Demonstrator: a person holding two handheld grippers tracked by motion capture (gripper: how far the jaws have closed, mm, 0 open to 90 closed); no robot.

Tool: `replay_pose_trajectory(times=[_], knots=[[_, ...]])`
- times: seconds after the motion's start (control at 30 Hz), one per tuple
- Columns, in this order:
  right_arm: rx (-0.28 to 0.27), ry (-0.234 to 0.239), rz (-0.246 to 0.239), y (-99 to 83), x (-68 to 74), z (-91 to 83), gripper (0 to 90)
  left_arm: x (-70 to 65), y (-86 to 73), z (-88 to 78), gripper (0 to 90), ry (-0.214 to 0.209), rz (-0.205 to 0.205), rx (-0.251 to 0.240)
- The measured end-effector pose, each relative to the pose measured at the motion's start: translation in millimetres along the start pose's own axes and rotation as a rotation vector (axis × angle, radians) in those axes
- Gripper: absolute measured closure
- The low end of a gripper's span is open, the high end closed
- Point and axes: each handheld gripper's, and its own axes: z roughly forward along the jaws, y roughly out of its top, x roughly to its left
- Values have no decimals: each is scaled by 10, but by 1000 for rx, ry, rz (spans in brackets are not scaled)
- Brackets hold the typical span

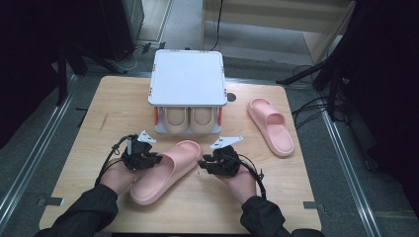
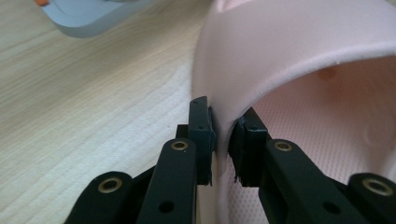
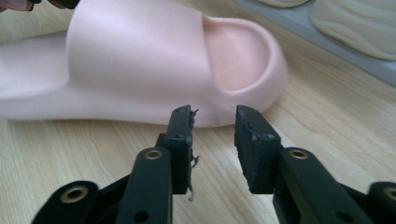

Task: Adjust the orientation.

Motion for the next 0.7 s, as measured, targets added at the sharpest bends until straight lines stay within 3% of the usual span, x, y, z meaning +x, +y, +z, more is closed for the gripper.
replay_pose_trajectory(times=[0.13,0.2,0.3,0.37,0.47,0.57,0.7], knots=[[20,2,-9,-3,43,51,726,-35,-22,-15,739,-14,36,8],[23,3,-12,-6,55,65,736,-24,-30,-42,723,-37,26,0],[24,1,-13,-8,62,68,758,33,-44,-192,687,-109,17,-55],[23,-2,-2,-9,62,63,782,59,-58,-258,682,-116,21,-65],[26,5,12,-6,66,68,805,172,-95,-353,753,-136,-12,-80],[33,6,9,-5,95,86,806,270,-125,-340,785,-128,-36,-64],[41,20,-6,-2,141,137,825,330,-147,-216,792,-110,-38,-11]])
